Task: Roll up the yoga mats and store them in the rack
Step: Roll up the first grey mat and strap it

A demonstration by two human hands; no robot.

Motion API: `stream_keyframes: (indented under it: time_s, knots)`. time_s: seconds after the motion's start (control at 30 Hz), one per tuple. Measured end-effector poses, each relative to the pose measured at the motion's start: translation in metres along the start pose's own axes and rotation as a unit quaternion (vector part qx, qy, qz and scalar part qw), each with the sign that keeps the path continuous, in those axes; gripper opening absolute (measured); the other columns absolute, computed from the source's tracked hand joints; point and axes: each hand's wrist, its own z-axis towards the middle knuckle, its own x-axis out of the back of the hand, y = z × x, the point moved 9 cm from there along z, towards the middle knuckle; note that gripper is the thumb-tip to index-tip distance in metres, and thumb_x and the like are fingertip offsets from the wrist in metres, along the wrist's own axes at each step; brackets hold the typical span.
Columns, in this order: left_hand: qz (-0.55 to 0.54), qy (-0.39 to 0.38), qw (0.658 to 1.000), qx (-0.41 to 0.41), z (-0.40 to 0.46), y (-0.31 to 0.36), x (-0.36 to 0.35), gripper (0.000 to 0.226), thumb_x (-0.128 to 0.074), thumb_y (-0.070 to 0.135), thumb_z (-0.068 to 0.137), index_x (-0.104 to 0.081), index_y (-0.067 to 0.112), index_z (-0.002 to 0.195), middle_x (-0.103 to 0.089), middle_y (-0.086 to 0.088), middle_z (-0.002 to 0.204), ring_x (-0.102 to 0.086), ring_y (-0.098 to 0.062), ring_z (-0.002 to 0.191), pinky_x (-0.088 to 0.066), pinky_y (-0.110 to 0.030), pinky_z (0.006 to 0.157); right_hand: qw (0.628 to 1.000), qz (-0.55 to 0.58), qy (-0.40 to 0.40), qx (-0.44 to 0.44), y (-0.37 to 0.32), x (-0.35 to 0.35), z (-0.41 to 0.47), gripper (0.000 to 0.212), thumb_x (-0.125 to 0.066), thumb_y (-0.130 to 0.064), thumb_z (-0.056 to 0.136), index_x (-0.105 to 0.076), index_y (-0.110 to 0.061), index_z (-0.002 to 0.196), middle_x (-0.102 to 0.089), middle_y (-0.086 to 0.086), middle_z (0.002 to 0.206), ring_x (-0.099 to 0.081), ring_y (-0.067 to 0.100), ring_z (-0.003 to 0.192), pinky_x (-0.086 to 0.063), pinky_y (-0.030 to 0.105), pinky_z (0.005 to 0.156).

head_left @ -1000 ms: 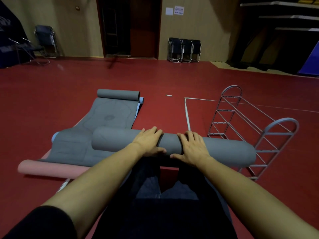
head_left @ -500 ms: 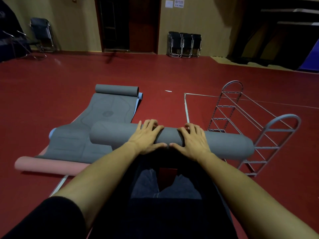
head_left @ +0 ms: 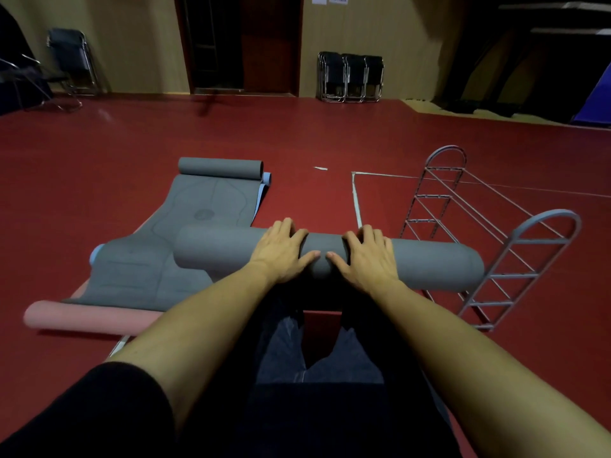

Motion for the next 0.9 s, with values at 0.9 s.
stream_keyframes:
  time_s: [0.9]
  knots:
    - [0.109,-0.101,0.989,0.012,0.020,-0.009,-0.022,0.113,-0.079,0.076,0.064,-0.034,0.016,0.149,-0.037,-0.009,0.148,-0.036,-0.034,0.141,-0.013,-0.064,0.123,0.980,-0.123,-0.137,0.070,0.008,-0.025,0.012,0.113,-0.059,-0.090,0.067,-0.026,-0.021,0.151,-0.042,0.011,0.148,-0.045,0.037,0.130,-0.034,0.052,0.103]
